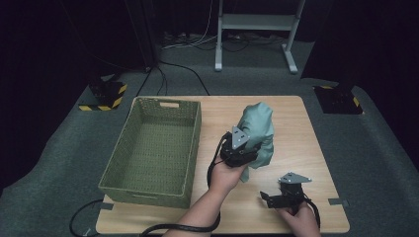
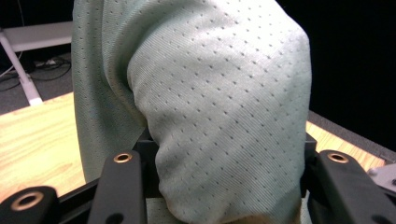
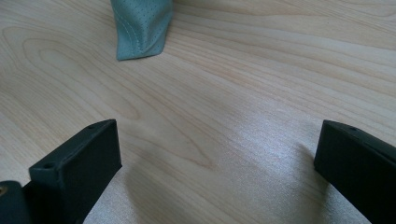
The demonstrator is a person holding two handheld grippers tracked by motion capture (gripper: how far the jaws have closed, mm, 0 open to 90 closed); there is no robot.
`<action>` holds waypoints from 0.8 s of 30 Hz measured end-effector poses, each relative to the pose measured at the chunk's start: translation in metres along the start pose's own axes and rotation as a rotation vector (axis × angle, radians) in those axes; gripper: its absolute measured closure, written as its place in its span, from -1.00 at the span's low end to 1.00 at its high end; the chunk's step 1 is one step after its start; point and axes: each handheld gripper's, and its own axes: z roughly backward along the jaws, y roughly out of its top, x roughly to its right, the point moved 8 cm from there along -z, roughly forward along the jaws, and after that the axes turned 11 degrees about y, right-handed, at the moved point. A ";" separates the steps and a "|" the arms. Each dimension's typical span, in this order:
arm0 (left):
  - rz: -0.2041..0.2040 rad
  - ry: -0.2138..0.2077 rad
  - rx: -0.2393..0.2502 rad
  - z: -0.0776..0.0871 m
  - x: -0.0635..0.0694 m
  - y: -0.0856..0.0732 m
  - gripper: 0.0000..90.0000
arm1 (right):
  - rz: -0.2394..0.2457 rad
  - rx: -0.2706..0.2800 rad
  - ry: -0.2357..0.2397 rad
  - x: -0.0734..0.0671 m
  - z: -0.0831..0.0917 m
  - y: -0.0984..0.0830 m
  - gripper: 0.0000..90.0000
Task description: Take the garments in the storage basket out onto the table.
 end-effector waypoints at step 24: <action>-0.021 0.034 -0.131 -0.013 -0.008 -0.042 0.08 | 0.003 -0.002 0.003 -0.001 0.000 0.000 -1.00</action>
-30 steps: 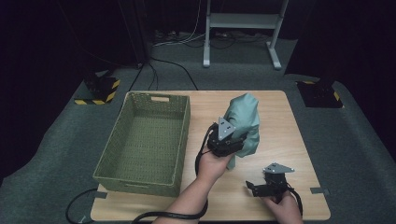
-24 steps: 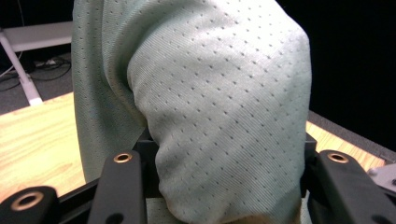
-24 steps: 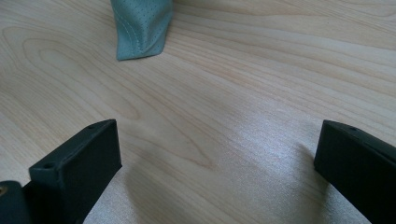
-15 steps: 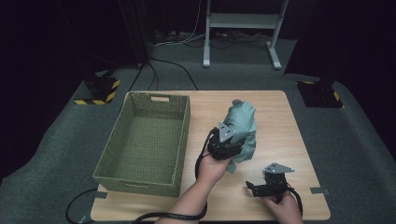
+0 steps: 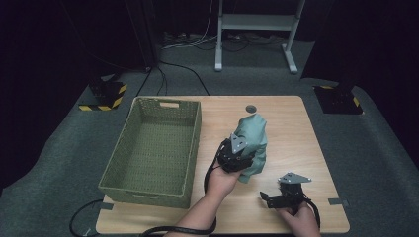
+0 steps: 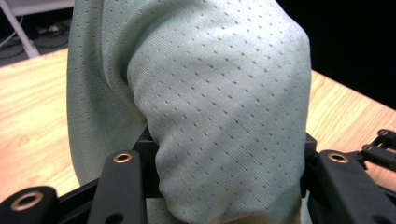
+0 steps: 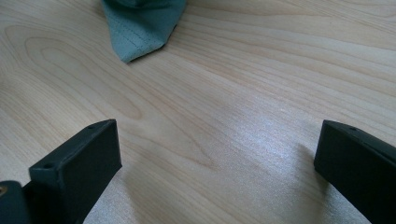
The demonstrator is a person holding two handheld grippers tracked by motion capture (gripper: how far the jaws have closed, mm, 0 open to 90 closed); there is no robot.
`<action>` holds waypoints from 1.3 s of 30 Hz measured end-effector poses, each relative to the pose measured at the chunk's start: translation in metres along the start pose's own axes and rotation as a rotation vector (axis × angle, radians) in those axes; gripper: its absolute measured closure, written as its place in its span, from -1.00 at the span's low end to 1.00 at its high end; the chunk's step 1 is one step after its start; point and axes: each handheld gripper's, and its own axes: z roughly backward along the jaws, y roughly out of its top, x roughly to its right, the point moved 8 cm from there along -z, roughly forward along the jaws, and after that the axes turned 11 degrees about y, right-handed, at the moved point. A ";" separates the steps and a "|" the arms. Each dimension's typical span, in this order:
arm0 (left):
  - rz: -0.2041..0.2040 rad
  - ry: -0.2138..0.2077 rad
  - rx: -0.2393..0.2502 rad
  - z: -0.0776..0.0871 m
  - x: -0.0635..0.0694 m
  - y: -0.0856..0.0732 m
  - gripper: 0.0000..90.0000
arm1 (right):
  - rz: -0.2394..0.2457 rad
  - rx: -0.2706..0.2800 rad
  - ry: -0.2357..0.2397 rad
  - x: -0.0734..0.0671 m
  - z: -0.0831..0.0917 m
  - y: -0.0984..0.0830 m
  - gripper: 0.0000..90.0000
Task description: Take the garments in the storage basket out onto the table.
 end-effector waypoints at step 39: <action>-0.024 0.017 -0.220 -0.031 -0.009 -0.059 0.03 | -0.005 0.001 0.000 0.000 0.000 0.000 -0.99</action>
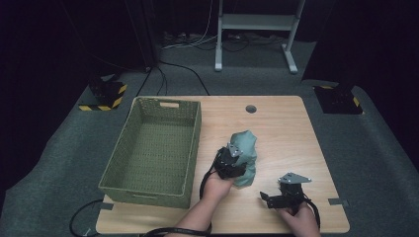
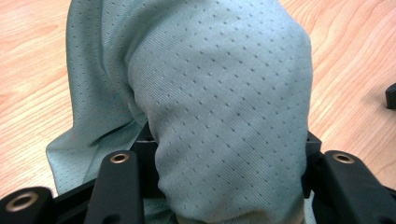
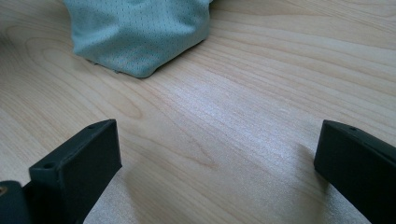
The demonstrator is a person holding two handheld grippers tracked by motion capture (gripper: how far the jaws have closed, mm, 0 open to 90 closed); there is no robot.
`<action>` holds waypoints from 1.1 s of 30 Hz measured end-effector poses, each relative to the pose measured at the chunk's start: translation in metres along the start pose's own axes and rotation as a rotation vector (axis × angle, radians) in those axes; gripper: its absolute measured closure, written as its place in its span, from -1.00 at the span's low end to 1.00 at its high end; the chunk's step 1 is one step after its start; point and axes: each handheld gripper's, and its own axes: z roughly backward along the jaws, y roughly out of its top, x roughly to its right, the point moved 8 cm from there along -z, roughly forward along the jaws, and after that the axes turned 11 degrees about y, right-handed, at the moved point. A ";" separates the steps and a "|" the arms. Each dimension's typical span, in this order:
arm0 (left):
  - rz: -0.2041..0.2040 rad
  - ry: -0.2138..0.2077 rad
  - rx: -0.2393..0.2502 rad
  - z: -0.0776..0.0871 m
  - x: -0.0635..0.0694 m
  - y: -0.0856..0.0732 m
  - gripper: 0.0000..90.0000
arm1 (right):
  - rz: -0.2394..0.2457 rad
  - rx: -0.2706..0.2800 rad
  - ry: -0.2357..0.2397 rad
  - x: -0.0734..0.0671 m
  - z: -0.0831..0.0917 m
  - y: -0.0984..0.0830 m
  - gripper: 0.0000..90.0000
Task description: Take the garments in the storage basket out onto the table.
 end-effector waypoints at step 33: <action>0.027 -0.069 0.047 0.023 -0.003 0.011 -0.70 | -0.004 0.003 0.005 0.000 0.000 0.000 -1.00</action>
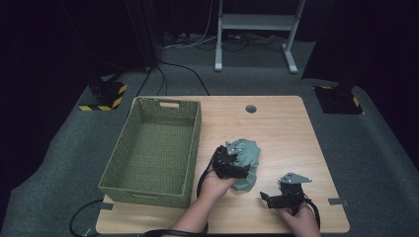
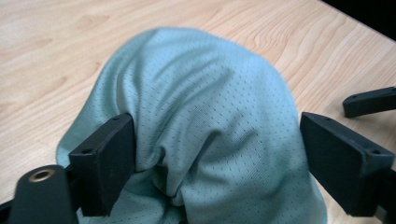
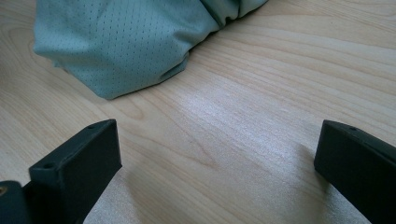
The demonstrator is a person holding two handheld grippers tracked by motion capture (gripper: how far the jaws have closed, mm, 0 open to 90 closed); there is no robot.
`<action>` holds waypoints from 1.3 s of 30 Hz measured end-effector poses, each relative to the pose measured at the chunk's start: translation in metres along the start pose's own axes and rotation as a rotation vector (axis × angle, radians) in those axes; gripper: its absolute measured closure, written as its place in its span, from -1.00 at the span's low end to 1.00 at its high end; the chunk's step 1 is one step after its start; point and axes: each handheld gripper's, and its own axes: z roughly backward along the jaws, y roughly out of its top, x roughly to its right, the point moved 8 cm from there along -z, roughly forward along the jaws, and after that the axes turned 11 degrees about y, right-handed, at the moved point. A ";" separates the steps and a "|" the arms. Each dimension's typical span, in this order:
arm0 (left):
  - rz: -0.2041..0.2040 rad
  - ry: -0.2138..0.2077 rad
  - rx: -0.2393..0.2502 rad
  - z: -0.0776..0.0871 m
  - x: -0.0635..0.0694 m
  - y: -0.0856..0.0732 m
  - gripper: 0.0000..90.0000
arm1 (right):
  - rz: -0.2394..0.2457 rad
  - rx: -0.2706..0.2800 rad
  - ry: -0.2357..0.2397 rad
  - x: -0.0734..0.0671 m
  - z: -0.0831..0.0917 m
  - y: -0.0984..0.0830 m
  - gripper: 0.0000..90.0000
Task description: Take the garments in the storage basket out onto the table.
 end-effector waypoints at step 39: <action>-0.021 0.004 0.135 0.077 -0.001 -0.003 -0.99 | 0.000 0.001 0.004 0.000 0.000 0.000 -1.00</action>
